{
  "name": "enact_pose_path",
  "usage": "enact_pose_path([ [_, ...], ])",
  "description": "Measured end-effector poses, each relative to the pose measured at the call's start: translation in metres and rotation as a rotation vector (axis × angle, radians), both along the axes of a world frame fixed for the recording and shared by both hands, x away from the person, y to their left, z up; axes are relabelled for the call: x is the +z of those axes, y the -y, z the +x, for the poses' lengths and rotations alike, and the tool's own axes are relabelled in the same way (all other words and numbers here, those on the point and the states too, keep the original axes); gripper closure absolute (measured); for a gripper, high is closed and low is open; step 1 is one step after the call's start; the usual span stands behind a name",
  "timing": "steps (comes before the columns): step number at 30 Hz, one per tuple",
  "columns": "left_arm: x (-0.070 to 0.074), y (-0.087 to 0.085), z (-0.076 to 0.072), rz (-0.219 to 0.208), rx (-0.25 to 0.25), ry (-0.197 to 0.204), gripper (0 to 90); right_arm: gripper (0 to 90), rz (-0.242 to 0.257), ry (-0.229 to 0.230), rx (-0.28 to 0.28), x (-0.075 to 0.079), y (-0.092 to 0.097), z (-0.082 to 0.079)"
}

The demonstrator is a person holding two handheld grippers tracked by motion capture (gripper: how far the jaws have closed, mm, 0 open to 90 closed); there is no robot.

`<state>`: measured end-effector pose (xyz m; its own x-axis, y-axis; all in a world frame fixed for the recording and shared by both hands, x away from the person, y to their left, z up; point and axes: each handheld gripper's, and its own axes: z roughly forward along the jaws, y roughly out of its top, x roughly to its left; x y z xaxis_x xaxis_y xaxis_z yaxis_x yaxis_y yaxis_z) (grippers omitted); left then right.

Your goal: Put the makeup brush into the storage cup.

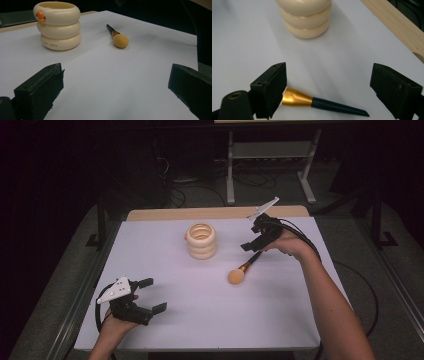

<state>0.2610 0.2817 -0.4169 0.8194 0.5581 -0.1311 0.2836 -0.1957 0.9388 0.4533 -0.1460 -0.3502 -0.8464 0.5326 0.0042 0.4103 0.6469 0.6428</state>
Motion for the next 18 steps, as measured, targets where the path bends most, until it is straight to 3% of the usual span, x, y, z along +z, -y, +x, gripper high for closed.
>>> enact_pose_path([
  [7,0.0,0.0,0.0,0.002,0.0,0.003,0.0,15.2,-0.084,-0.015,0.045,-0.004,-0.002,0.002],
  [18,0.0,0.0,0.0,0.001,0.0,0.004,0.0,17.7,-0.153,-0.06,0.1,-0.014,-0.005,0.006],
])
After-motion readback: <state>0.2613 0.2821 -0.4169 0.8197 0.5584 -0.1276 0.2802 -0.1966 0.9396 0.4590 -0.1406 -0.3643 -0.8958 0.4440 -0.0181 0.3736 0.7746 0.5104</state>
